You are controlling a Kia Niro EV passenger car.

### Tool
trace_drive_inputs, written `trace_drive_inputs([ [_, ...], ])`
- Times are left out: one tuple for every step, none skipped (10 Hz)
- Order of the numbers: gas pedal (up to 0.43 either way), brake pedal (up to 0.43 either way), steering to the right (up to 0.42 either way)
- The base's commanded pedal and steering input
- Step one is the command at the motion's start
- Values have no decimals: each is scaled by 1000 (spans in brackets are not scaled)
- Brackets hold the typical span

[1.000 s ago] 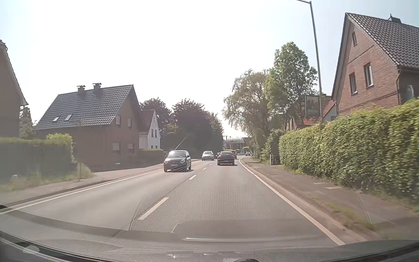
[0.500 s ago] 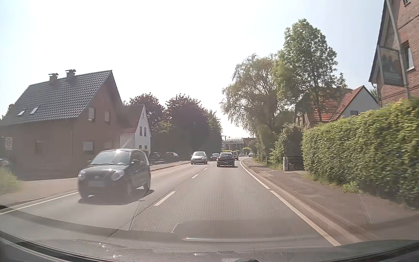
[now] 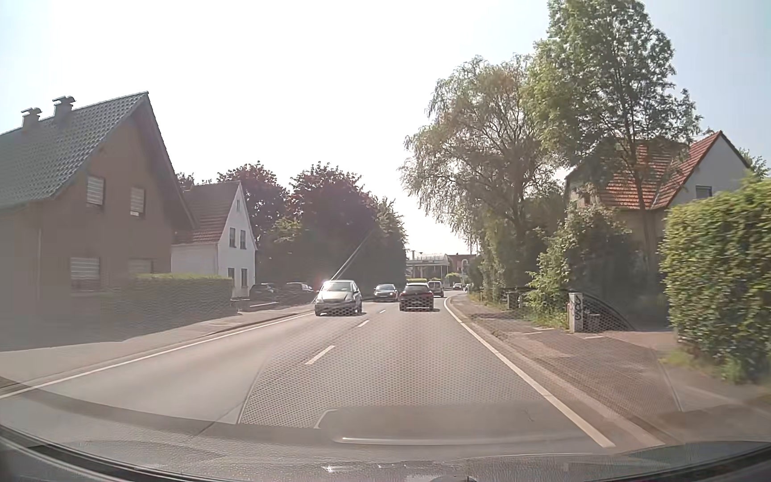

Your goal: Follow the waypoints while adhering to traffic rules and regulations

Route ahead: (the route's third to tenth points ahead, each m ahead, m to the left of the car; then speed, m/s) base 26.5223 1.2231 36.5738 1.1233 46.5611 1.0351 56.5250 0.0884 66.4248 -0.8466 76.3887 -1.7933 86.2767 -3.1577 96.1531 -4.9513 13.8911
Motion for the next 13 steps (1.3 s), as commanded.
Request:
trace_drive_inputs([
  [118,0,0],
  [118,0,0],
  [138,0,0],
  [138,0,0],
  [138,0,0],
  [138,0,0],
  [138,0,0],
  [138,0,0],
  [138,0,0],
  [138,0,0],
  [150,0,0],
  [150,0,2],
  [150,0,3],
])
